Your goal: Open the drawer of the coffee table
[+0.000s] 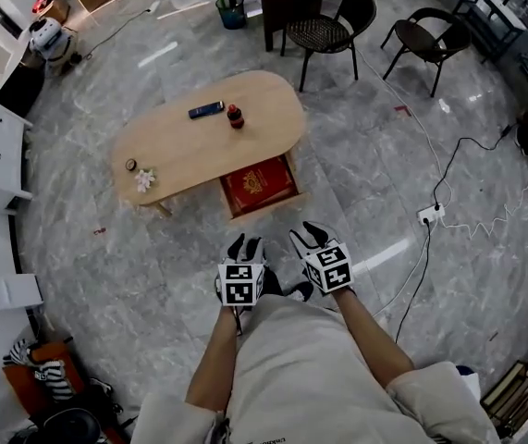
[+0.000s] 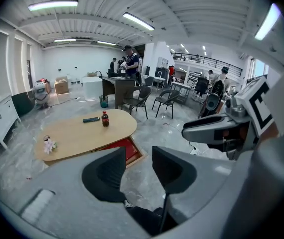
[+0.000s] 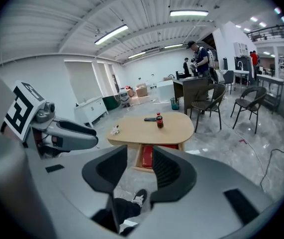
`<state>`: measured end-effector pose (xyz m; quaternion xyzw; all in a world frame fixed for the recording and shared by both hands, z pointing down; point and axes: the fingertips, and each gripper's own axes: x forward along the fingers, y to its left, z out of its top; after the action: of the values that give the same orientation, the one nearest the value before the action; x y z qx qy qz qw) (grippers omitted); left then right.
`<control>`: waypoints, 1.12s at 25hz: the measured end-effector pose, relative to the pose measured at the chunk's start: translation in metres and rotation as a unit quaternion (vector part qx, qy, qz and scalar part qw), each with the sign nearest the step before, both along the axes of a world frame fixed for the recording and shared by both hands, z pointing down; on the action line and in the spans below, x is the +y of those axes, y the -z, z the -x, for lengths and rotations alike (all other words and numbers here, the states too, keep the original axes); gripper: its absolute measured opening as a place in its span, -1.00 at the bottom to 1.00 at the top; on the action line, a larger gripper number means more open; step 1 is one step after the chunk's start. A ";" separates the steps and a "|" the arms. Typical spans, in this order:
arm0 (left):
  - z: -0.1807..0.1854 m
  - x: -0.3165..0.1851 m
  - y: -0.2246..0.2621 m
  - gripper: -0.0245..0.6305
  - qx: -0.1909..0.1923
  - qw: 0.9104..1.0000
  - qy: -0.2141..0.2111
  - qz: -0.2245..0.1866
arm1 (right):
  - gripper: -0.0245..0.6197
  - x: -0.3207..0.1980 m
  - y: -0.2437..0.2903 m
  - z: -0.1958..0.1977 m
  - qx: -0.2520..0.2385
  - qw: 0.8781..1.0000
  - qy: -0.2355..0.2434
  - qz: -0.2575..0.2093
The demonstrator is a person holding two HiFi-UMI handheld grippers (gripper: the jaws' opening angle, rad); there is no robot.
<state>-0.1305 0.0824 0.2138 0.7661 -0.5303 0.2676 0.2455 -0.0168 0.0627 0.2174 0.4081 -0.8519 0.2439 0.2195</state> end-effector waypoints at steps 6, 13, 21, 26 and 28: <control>-0.003 0.023 0.001 -0.77 -0.070 0.998 -0.009 0.004 | -0.58 0.027 -0.001 -0.022 -0.004 0.999 -0.032 0.005; -0.020 0.042 0.000 -0.89 -0.072 0.997 -0.032 -0.004 | -0.87 0.047 0.001 -0.026 -0.019 0.999 -0.032 -0.001; -0.010 0.051 -0.007 -0.89 -0.036 0.999 -0.014 0.006 | -0.88 0.057 0.000 -0.021 -0.016 0.999 -0.041 0.002; -0.005 0.053 -0.006 -0.89 -0.019 1.000 -0.006 0.006 | -0.88 0.062 -0.001 -0.021 -0.017 0.999 -0.045 0.007; -0.005 0.054 -0.007 -0.89 -0.014 1.000 -0.006 0.007 | -0.88 0.063 0.000 -0.021 -0.016 0.999 -0.046 0.005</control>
<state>-0.1257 0.1363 0.2212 0.7634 -0.5276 0.2834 0.2419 0.0043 0.1259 0.2176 0.4413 -0.8345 0.2648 0.1969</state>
